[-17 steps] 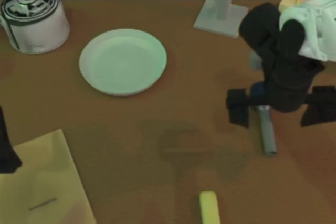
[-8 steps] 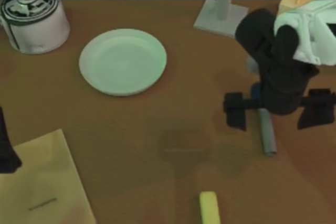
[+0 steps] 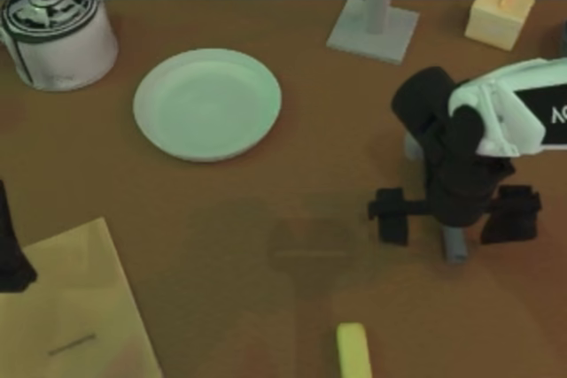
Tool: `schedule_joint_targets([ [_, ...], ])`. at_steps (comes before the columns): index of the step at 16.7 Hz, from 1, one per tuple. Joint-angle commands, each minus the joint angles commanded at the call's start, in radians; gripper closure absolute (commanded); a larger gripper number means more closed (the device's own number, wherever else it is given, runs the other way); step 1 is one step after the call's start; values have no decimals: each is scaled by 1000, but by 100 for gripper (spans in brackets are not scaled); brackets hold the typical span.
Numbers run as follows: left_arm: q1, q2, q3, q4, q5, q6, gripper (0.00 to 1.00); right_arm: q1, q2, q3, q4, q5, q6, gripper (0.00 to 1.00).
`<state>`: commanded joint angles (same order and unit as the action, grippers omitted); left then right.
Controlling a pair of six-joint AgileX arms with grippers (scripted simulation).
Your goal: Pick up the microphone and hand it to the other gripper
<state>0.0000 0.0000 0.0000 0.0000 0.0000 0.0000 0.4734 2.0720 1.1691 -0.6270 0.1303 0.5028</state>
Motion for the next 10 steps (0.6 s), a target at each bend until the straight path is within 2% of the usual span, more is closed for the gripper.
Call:
schedule_joint_targets([
  [5, 0, 0, 0, 0, 0, 0, 0, -1, 8, -6, 13, 0, -1, 0],
  [10, 0, 0, 0, 0, 0, 0, 0, -1, 8, -6, 13, 0, -1, 38],
])
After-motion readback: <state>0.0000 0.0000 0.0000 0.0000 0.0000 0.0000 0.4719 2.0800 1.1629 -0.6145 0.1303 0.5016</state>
